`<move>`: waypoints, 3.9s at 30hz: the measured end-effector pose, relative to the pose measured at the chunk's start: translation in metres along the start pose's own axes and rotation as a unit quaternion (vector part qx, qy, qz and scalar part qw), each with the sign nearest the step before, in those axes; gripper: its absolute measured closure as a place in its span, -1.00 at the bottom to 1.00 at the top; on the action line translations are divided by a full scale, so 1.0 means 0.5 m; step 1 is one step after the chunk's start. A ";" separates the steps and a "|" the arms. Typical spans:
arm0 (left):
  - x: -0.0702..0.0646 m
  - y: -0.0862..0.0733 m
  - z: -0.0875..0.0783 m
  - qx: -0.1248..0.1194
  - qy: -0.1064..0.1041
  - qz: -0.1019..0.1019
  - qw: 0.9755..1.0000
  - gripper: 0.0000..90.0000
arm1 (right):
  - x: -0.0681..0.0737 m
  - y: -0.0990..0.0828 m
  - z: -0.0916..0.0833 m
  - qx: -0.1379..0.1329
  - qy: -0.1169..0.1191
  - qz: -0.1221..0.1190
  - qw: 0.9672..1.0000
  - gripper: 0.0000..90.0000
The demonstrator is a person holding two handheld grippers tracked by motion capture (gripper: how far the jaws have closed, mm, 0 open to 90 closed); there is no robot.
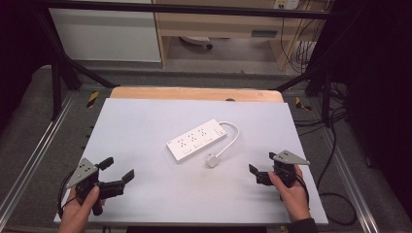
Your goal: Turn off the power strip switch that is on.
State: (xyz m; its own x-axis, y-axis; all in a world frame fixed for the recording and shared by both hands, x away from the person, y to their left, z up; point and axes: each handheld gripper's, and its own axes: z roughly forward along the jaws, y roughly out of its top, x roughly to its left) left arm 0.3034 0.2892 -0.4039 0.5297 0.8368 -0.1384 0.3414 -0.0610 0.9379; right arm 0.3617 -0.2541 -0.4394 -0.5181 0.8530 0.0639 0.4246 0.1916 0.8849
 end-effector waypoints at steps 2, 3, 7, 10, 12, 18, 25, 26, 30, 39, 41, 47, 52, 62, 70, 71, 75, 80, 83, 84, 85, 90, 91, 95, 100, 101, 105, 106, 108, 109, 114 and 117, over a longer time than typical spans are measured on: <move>-0.001 0.000 0.000 0.001 -0.001 0.002 1.000 -0.87 | 0.001 0.001 -0.002 -0.003 0.000 -0.001 1.000 -0.89; -0.002 0.000 0.000 0.001 0.000 0.002 1.000 -0.87 | 0.003 0.004 -0.004 -0.009 0.003 0.002 1.000 -0.89; -0.002 0.000 0.002 0.002 -0.001 0.004 1.000 -0.87 | 0.008 0.009 -0.008 -0.020 0.006 0.000 1.000 -0.90; -0.002 -0.001 0.003 0.001 0.000 0.003 1.000 -0.87 | 0.012 0.017 -0.013 -0.024 0.009 -0.003 1.000 -0.91; -0.001 -0.001 0.003 0.000 0.001 0.003 1.000 -0.87 | 0.013 0.018 -0.014 -0.025 0.009 -0.004 1.000 -0.91; -0.001 -0.004 0.012 0.005 0.002 0.003 1.000 -0.87 | 0.016 0.026 -0.021 -0.029 0.008 -0.003 1.000 -0.91; 0.004 -0.005 0.013 0.005 0.009 0.000 1.000 -0.87 | 0.020 0.035 -0.025 -0.035 0.024 0.013 0.999 -0.93; 0.005 -0.005 0.013 0.007 0.011 0.000 1.000 -0.87 | 0.020 0.035 -0.025 -0.035 0.024 0.013 0.999 -0.93; 0.005 -0.006 0.015 0.009 0.011 0.002 1.000 -0.88 | 0.027 0.043 -0.028 -0.037 0.026 0.006 0.999 -0.94; 0.006 -0.009 0.015 0.021 0.011 0.003 1.000 -0.90 | 0.051 0.078 -0.019 -0.030 0.034 0.006 0.999 -0.93; 0.006 -0.010 0.016 0.023 0.012 0.004 1.000 -0.90 | 0.055 0.083 -0.015 -0.030 0.037 0.008 0.999 -0.93; 0.002 -0.010 0.015 0.023 0.004 0.009 1.000 -0.90 | 0.073 0.110 0.004 -0.019 0.044 -0.007 0.999 -0.92; 0.002 -0.010 0.013 0.021 0.004 0.007 1.000 -0.90 | 0.081 0.133 0.025 -0.004 0.046 -0.011 0.999 -0.90; 0.004 -0.010 0.012 0.022 0.007 0.006 1.000 -0.90 | 0.081 0.180 0.052 -0.009 0.048 -0.021 0.999 -0.85; 0.005 -0.010 0.011 0.021 0.006 0.002 1.000 -0.90 | 0.079 0.208 0.067 -0.024 0.039 -0.021 0.999 -0.71; 0.005 -0.010 0.011 0.021 0.006 0.002 1.000 -0.90 | 0.078 0.211 0.069 -0.026 0.038 -0.021 0.999 -0.70; 0.006 -0.010 0.011 0.022 0.007 0.004 1.000 -0.90 | 0.076 0.217 0.076 -0.028 0.037 -0.019 0.999 -0.63; 0.005 -0.010 0.011 0.022 0.006 0.003 1.000 -0.90 | 0.075 0.224 0.087 -0.034 0.038 -0.015 0.999 -0.41; 0.005 -0.011 0.011 0.023 0.006 0.004 1.000 -0.90 | 0.079 0.228 0.095 -0.039 0.039 -0.018 0.998 -0.22; 0.006 -0.011 0.011 0.023 0.006 0.003 1.000 -0.90 | 0.080 0.228 0.097 -0.041 0.037 -0.021 0.998 -0.14; 0.007 -0.011 0.012 0.023 0.006 0.005 1.000 -0.90 | 0.081 0.230 0.100 -0.043 0.037 -0.019 0.998 -0.07; 0.008 -0.011 0.012 0.024 0.009 0.000 1.000 -0.90 | 0.082 0.241 0.110 -0.051 0.036 -0.032 0.998 0.34; 0.008 -0.011 0.012 0.024 0.010 0.000 1.000 -0.90 | 0.082 0.245 0.114 -0.054 0.035 -0.037 0.997 0.45; 0.007 -0.011 0.011 0.023 0.011 0.007 1.000 -0.90 | 0.083 0.247 0.119 -0.063 0.035 -0.042 0.997 0.70; 0.010 -0.011 0.011 0.023 0.012 -0.003 1.000 -0.90 | 0.082 0.247 0.130 -0.077 0.040 -0.036 0.996 0.91; 0.011 -0.011 0.012 0.023 0.014 -0.005 1.000 -0.90 | 0.082 0.247 0.130 -0.077 0.040 -0.036 0.996 0.91; 0.012 -0.012 0.011 0.023 0.015 -0.003 1.000 -0.89 | 0.084 0.245 0.146 -0.071 0.045 -0.033 0.996 1.00; 0.013 -0.012 0.013 0.024 0.015 -0.003 1.000 -0.89 | 0.084 0.245 0.146 -0.071 0.045 -0.033 0.996 1.00; 0.011 -0.012 0.014 0.028 0.016 0.001 0.999 -0.89 | 0.084 0.245 0.152 -0.070 0.047 -0.030 0.996 1.00; 0.009 -0.012 0.012 0.026 0.014 0.002 1.000 -0.89 | 0.085 0.245 0.153 -0.069 0.047 -0.031 0.996 1.00; 0.009 -0.012 0.011 0.025 0.012 0.005 1.000 -0.89 | 0.085 0.244 0.170 -0.067 0.047 -0.024 0.996 1.00; 0.009 -0.011 0.010 0.022 0.013 0.004 1.000 -0.90 | 0.088 0.241 0.179 -0.061 0.047 -0.024 0.997 1.00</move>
State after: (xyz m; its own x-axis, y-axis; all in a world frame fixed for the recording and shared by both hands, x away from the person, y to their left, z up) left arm 0.3079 0.2907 -0.4114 0.5124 0.8500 -0.1225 0.3721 -0.0912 0.9237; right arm 0.4568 -0.1500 -0.3711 -0.6048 0.7942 0.0580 0.3077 0.1659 0.9369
